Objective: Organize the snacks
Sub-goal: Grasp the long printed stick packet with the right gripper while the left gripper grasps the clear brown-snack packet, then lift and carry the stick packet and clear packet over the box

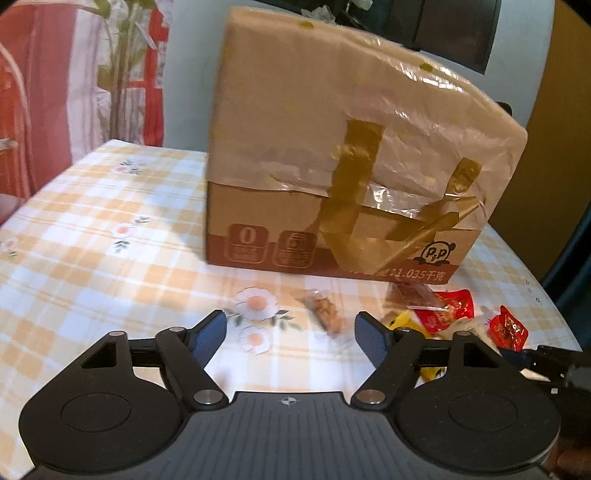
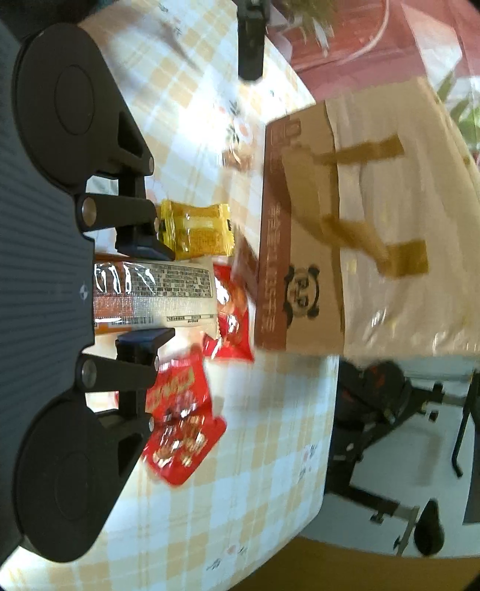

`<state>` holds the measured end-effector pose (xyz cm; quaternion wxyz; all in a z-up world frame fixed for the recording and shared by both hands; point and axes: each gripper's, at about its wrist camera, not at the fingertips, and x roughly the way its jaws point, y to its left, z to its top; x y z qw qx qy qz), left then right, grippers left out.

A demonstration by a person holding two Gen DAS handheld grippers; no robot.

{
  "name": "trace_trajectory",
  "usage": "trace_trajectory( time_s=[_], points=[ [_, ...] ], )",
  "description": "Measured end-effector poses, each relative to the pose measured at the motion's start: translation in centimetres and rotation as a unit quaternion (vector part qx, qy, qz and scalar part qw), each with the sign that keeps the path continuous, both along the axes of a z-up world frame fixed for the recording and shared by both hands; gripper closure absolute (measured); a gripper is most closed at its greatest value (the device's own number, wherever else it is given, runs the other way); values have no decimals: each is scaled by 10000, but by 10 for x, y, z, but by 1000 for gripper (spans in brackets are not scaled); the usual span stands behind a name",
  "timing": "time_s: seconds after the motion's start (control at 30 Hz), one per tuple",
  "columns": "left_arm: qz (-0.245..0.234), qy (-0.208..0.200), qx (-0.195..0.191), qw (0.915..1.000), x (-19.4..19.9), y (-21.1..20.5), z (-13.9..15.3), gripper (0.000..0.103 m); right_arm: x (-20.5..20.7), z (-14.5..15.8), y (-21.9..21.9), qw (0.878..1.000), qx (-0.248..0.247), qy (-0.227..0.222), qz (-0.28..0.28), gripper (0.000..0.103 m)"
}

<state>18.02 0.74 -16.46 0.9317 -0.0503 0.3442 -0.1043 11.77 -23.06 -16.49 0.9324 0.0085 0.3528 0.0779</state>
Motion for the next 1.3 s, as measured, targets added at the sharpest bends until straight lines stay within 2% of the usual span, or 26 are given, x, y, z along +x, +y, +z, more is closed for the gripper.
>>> trace_trajectory(
  time_s=[0.3, 0.37, 0.43, 0.47, 0.53, 0.6, 0.8, 1.07, 1.3],
  points=[
    [-225, 295, 127, 9992, 40, -41, -27, 43, 1, -5, 2, 9999, 58, -130, 12, 64],
    [-222, 330, 131, 9991, 45, -44, -32, 49, 1, -5, 2, 9999, 65, -147, 27, 64],
    [-322, 352, 141, 9988, 49, -47, -37, 60, 1, -6, 2, 9998, 81, -156, 35, 64],
    [-347, 266, 255, 9987, 48, -49, -38, 63, 0, -6, 1, 9998, 86, -163, 38, 64],
    [-403, 170, 470, 9979, 46, -53, -40, 78, 0, -6, 1, 9998, 101, -172, 40, 64],
    [-407, 144, 499, 9978, 45, -50, -42, 83, 0, -7, 0, 9998, 128, -177, 38, 64],
    [-417, 105, 391, 9983, 29, -39, -38, 84, 1, -7, 1, 9997, 163, -183, 20, 64],
    [-538, -206, 247, 9980, 4, -30, -12, 84, -3, -3, 1, 9994, 215, -275, 12, 64],
    [-505, -346, 189, 9979, -7, -24, -1, 84, -8, 3, 3, 9990, 197, -412, 1, 64]
  ],
)
